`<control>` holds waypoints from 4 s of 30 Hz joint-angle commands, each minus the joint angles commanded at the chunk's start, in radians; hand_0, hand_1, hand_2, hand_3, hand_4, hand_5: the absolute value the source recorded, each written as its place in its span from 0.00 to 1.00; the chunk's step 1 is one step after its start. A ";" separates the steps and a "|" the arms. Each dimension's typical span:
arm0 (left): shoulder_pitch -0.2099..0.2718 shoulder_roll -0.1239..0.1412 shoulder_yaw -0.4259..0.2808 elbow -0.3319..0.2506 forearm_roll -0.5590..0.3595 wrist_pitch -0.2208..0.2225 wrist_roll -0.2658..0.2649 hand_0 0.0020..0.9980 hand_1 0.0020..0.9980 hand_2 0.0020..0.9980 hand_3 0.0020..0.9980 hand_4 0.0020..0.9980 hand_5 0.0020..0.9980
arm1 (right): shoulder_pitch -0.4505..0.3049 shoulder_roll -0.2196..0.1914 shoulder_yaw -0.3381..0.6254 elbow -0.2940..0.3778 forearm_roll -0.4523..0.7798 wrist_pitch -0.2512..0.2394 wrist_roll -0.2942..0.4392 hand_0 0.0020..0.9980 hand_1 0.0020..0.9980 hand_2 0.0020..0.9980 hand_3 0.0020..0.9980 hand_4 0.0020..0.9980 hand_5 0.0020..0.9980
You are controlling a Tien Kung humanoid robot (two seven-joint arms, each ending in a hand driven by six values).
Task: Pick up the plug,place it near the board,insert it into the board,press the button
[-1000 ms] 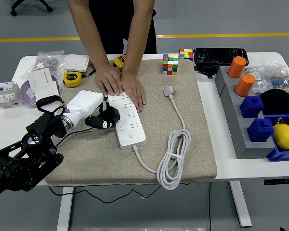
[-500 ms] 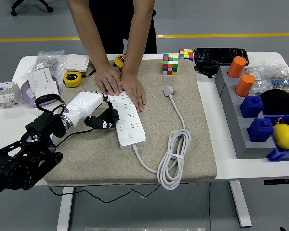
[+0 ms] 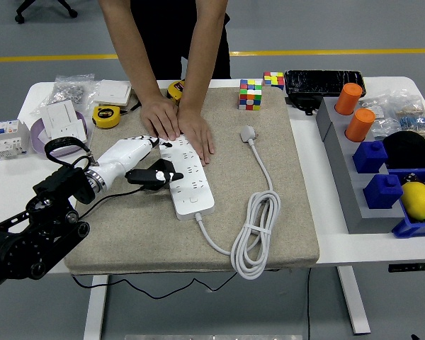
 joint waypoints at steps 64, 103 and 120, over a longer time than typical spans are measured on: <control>0.392 -0.186 -0.154 -0.231 -0.227 0.151 -0.001 0.98 1.00 0.96 0.92 1.00 1.00 | -0.015 0.015 0.027 0.000 0.002 -0.003 0.006 1.00 0.93 0.85 0.85 1.00 1.00; 0.298 -0.147 -0.098 -0.327 0.175 0.082 0.146 1.00 1.00 0.95 0.92 1.00 1.00 | -0.009 0.008 0.044 0.000 0.006 -0.006 0.012 1.00 0.92 0.84 0.85 1.00 1.00; 0.347 -0.127 -0.122 -0.309 0.242 0.125 0.233 1.00 1.00 0.98 0.93 1.00 1.00 | -0.008 0.009 0.047 0.000 0.007 -0.008 0.013 1.00 0.92 0.84 0.84 1.00 1.00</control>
